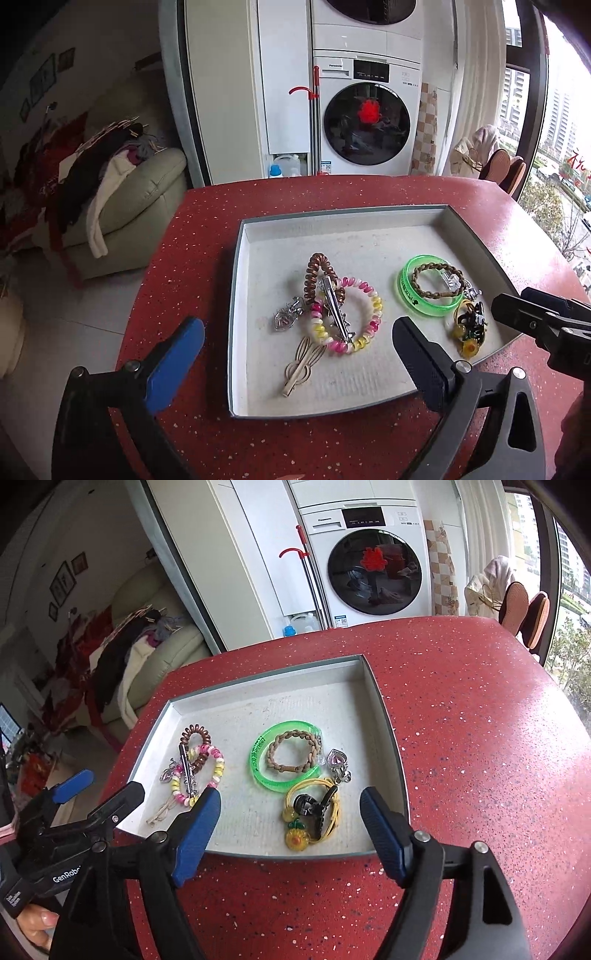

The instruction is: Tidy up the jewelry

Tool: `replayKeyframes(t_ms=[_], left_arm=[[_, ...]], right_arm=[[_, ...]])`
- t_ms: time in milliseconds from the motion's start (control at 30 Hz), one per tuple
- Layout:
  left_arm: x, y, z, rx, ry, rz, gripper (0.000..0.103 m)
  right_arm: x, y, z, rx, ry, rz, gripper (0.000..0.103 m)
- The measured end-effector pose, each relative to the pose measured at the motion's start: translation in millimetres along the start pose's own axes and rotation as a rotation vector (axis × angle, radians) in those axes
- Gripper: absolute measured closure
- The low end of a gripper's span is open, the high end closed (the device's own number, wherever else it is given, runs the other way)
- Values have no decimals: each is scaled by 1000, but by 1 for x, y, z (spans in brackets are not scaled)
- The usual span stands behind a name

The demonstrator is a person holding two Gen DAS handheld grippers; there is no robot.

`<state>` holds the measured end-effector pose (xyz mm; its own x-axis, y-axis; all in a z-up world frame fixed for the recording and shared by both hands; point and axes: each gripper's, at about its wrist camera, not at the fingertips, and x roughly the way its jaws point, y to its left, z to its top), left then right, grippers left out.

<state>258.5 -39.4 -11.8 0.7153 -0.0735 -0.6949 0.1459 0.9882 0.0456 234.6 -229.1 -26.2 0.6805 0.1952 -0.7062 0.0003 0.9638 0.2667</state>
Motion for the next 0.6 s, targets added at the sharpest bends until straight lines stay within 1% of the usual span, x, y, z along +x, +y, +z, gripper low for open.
replayKeyframes(t_ms=[33, 133, 167, 200, 433, 533, 600], left_arm=[[-2, -1, -2, 1, -1, 3, 0], [-7, -2, -9, -1, -2, 8, 0], [-9, -1, -11, -6, -3, 9, 0], [-10, -1, -13, -13, -5, 13, 0], [-18, 1, -30, -52, -17, 35, 0], [-21, 1, -34, -53, -37, 57, 0], [-22, 0, -36, -52, -45, 65, 0]], right_arm=[[-2, 2, -3, -8, -7, -13, 21], [-9, 3, -12, -19, -36, -43, 12], [-12, 3, -14, -19, -47, -50, 5], [-14, 3, -17, -18, -63, -55, 0], [-30, 2, -31, -31, -168, -100, 0], [-31, 4, -31, -49, -164, -128, 0], [-33, 4, -32, -51, -174, -129, 0]])
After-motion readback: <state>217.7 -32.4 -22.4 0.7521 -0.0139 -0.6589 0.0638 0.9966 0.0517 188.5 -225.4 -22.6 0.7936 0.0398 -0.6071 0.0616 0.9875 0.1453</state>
